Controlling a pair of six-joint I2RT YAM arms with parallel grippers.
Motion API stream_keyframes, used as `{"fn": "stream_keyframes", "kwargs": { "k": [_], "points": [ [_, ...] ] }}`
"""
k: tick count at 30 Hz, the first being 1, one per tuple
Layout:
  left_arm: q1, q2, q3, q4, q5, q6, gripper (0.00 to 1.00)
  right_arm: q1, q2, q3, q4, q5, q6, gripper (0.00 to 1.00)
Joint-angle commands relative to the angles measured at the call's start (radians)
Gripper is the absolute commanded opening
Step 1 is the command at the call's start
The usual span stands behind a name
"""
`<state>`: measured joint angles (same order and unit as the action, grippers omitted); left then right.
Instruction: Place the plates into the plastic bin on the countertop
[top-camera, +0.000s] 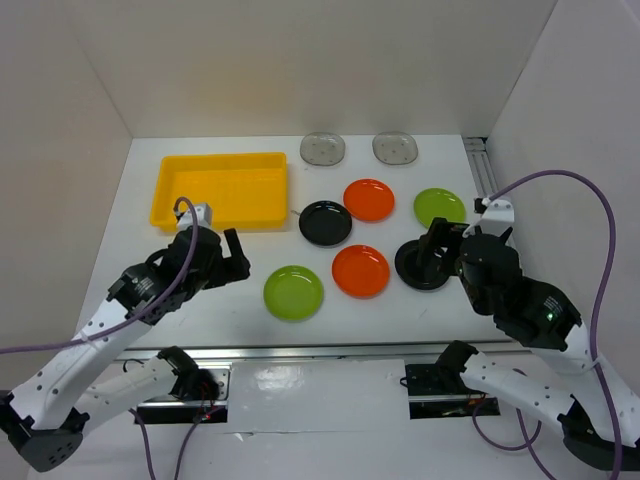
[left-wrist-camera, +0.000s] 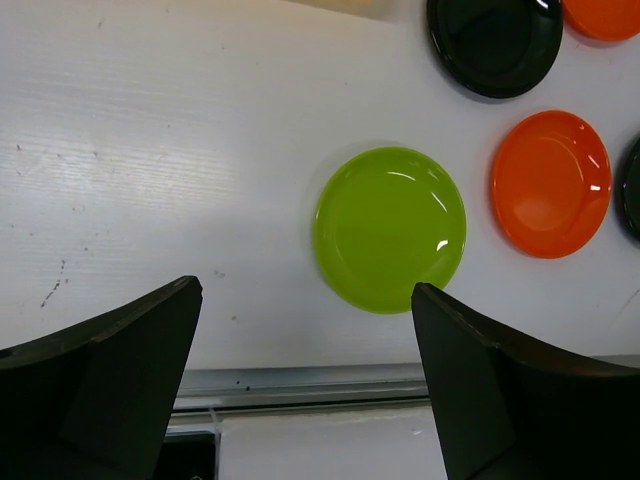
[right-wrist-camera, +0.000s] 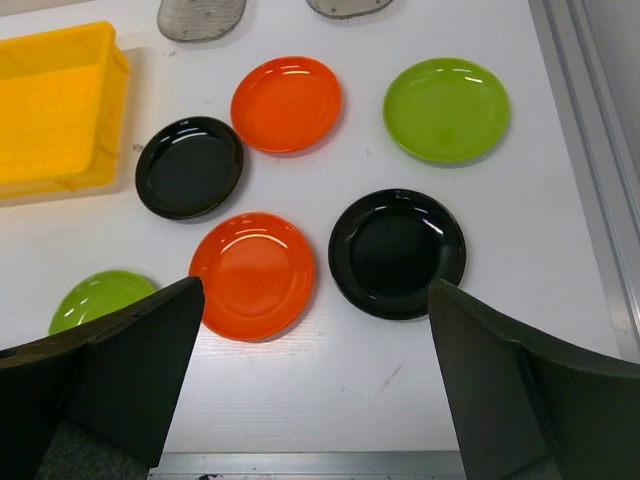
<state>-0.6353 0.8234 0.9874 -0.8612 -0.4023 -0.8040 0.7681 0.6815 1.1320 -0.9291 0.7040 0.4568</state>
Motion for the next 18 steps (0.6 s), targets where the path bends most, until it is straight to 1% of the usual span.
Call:
{"fn": "stream_keyframes", "kwargs": {
  "k": [1, 5, 6, 7, 9, 10, 11, 13, 14, 15, 17, 18],
  "points": [
    [0.005, 0.043, -0.024, 0.037, 0.049, -0.04, 1.0, 0.005, -0.04, 0.009, 0.033, -0.012, -0.024, 1.0],
    [0.005, 0.075, -0.119, 0.166, 0.097, -0.072, 1.0, 0.005, -0.066, 0.018, 0.055, -0.081, -0.081, 1.0],
    [0.005, 0.091, -0.139, 0.195, 0.108, -0.072, 1.0, 0.005, -0.082, 0.018, 0.071, -0.121, -0.096, 1.0],
    [0.005, 0.103, -0.173, 0.25, 0.118, -0.081, 1.0, 0.005, -0.097, 0.005, 0.09, -0.139, -0.105, 1.0],
    [0.005, 0.134, -0.205, 0.31, 0.141, -0.081, 1.0, 0.005, -0.108, -0.005, 0.101, -0.169, -0.116, 1.0],
    [0.005, 0.134, -0.242, 0.383, 0.155, -0.081, 1.0, 0.005, -0.108, -0.005, 0.101, -0.169, -0.116, 1.0],
    [0.005, 0.149, -0.263, 0.419, 0.155, -0.081, 1.0, 0.005, -0.108, -0.005, 0.101, -0.179, -0.116, 1.0],
    [0.016, 0.183, -0.326, 0.483, 0.146, -0.081, 1.0, 0.005, -0.108, -0.005, 0.101, -0.19, -0.116, 1.0],
    [0.031, 0.2, -0.343, 0.516, 0.167, -0.072, 1.0, 0.005, -0.099, -0.005, 0.101, -0.19, -0.116, 1.0],
    [0.054, 0.218, -0.36, 0.583, 0.184, -0.063, 1.0, 0.005, -0.089, -0.005, 0.101, -0.205, -0.116, 1.0],
    [0.074, 0.284, -0.397, 0.646, 0.235, -0.052, 1.0, 0.005, -0.08, -0.005, 0.101, -0.215, -0.125, 1.0],
    [0.086, 0.308, -0.397, 0.692, 0.235, -0.052, 1.0, 0.005, -0.07, -0.005, 0.101, -0.224, -0.125, 1.0]
  ]
}}
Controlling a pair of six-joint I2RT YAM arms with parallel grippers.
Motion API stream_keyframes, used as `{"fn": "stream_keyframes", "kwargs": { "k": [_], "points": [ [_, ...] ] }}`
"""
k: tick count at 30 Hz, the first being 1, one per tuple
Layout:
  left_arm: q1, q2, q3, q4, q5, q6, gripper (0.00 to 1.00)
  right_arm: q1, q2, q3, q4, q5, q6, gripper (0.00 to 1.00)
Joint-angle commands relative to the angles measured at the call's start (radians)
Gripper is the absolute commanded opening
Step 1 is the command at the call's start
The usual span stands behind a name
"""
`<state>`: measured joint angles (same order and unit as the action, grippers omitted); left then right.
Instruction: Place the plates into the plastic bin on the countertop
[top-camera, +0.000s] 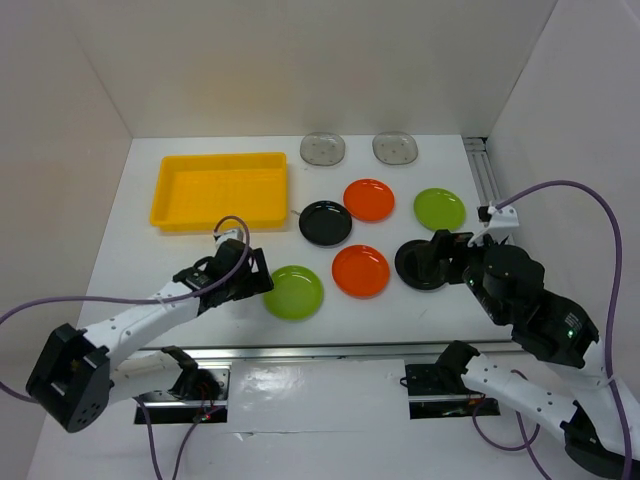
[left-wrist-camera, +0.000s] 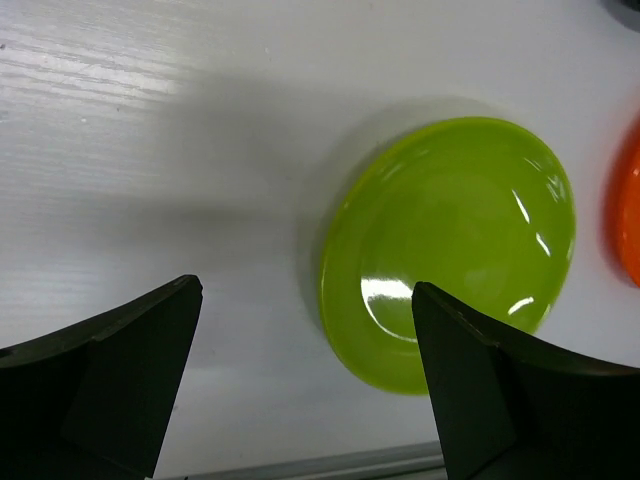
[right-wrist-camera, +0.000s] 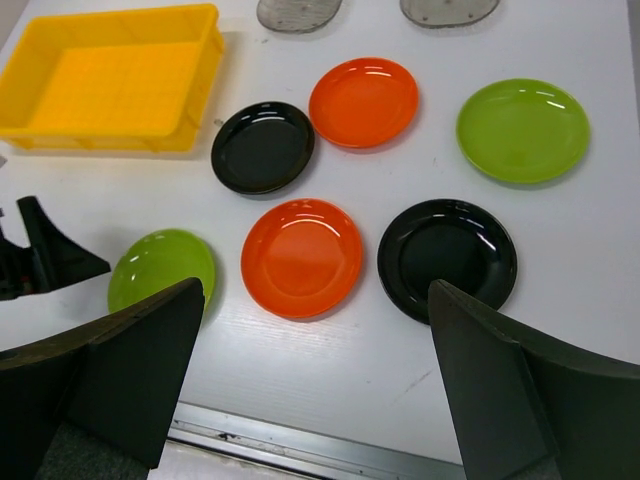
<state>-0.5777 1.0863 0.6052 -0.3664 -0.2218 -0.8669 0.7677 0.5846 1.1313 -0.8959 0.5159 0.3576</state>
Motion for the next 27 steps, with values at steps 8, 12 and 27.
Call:
{"fn": "stream_keyframes", "kwargs": {
  "k": [8, 12, 27],
  "points": [
    [0.056, 0.222, -0.062, 0.348, 0.093, 0.029, 0.79, 0.005, 0.027, -0.004, 0.067, -0.045, -0.026, 1.0],
    [0.065, 0.258, -0.073, 0.399, 0.119, 0.029, 0.51, 0.005, 0.017, -0.004, 0.068, -0.045, -0.026, 1.0],
    [0.065, 0.248, -0.073, 0.289, 0.021, -0.024, 0.0, 0.005, -0.002, 0.007, 0.058, -0.045, -0.017, 1.0]
  ]
}}
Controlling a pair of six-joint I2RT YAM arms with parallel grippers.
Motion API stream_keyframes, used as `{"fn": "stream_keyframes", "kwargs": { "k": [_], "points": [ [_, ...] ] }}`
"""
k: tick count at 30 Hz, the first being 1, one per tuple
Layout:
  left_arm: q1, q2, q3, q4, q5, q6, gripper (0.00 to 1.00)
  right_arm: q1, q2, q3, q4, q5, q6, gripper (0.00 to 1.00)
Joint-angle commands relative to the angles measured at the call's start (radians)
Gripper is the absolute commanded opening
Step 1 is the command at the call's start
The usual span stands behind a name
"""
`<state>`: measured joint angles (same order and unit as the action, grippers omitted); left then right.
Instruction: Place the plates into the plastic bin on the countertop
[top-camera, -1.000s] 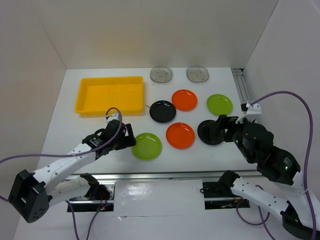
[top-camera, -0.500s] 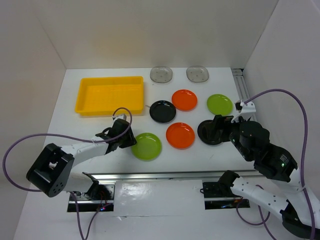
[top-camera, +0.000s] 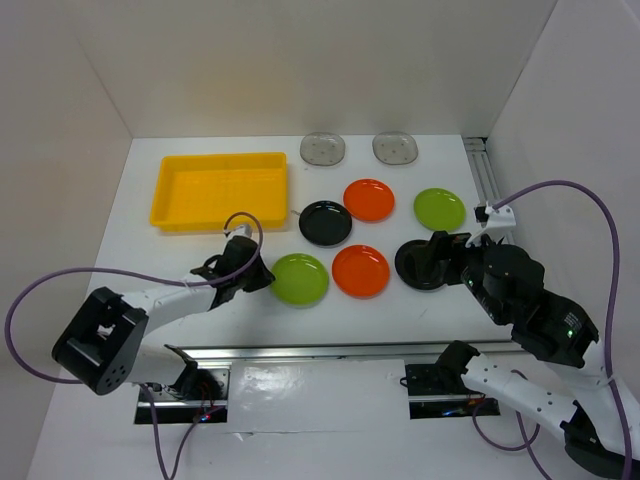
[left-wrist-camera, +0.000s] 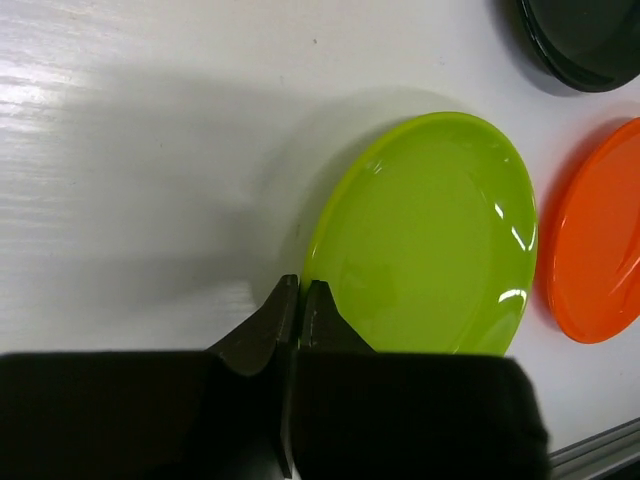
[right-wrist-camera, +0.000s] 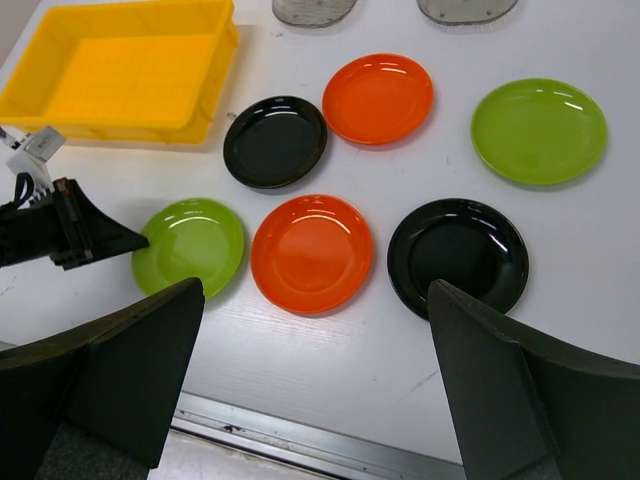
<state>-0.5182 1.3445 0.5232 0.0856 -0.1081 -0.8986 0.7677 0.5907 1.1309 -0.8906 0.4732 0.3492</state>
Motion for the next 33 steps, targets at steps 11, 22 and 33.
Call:
{"fn": "stream_keyframes", "kwargs": {
  "k": [11, 22, 33],
  "points": [
    [0.059, -0.298, 0.38, -0.52, -0.175, -0.025, 0.0, 0.005, -0.008, -0.002, 0.062, -0.002, -0.009, 1.0],
    [0.334, 0.027, 0.756, -0.49, -0.343, -0.097, 0.0, 0.005, 0.015, -0.013, 0.131, -0.057, -0.009, 1.0],
    [0.503, 0.473, 0.968, -0.28, -0.131, 0.075, 0.0, -0.004, 0.034, -0.098, 0.225, -0.182, 0.002, 1.0]
  ]
}}
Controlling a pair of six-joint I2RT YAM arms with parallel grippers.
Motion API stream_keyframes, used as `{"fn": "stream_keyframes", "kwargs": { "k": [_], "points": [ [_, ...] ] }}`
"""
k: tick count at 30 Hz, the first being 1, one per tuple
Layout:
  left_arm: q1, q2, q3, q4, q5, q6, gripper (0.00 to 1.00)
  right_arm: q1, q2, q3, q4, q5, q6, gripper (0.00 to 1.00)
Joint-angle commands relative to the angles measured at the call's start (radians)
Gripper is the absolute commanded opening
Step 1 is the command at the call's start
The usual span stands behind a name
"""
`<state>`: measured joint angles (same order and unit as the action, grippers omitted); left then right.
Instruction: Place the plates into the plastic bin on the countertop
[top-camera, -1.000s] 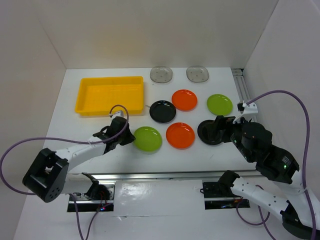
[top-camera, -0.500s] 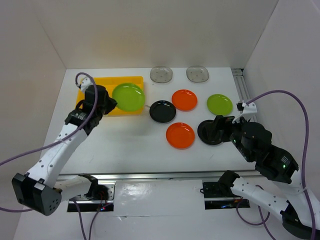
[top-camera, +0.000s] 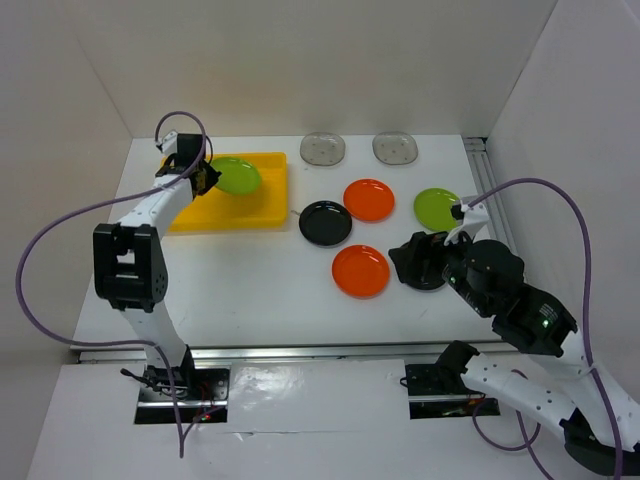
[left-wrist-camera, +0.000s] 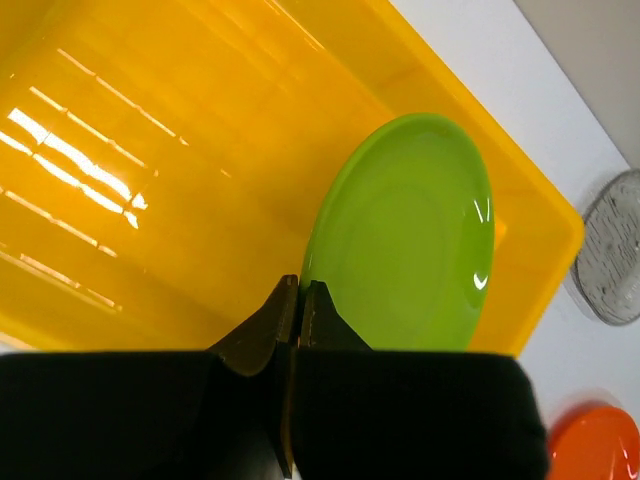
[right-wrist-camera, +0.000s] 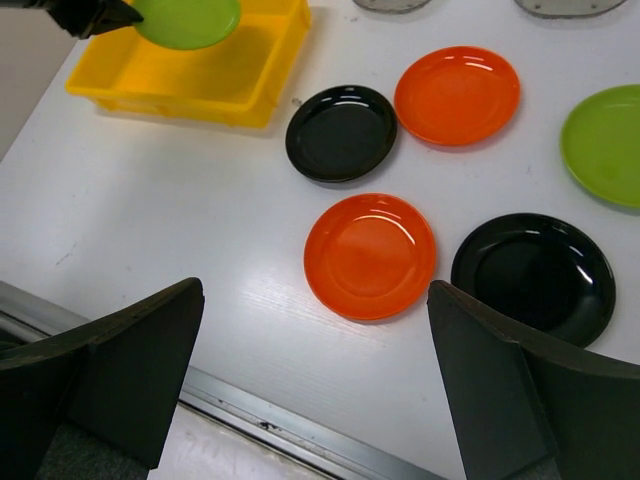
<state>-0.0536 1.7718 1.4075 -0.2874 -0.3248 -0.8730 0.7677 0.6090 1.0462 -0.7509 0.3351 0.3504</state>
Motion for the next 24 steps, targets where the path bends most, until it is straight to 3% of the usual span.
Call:
{"fn": "stream_keyframes", "kwargs": {
  "k": [1, 7, 10, 15, 16, 21, 24],
  "points": [
    [0.038, 0.07, 0.1, 0.093, 0.101, 0.049, 0.0, -0.004, 0.015, -0.014, 0.085, -0.053, 0.01, 1.0],
    [0.069, 0.201, 0.16, 0.033, 0.144, 0.04, 0.0, -0.004, 0.035, -0.032, 0.113, -0.08, 0.01, 1.0],
    [0.069, 0.225, 0.16, 0.022, 0.171, 0.04, 0.19, -0.004, 0.035, -0.032, 0.122, -0.08, 0.019, 1.0],
    [0.069, 0.206, 0.131, 0.013, 0.217, 0.031, 0.38, -0.004, 0.055, -0.02, 0.122, -0.058, 0.029, 1.0],
    [0.069, 0.181, 0.114, 0.025, 0.217, 0.022, 0.53, -0.004, 0.055, -0.02, 0.113, -0.048, 0.029, 1.0],
    [0.0, -0.029, 0.076, 0.028, 0.098, 0.081, 0.96, -0.004, 0.074, 0.014, 0.085, 0.085, 0.039, 1.0],
    [-0.061, -0.194, 0.032, 0.017, 0.082, 0.1, 1.0, -0.004, 0.092, 0.023, 0.064, 0.149, 0.05, 1.0]
  ]
}}
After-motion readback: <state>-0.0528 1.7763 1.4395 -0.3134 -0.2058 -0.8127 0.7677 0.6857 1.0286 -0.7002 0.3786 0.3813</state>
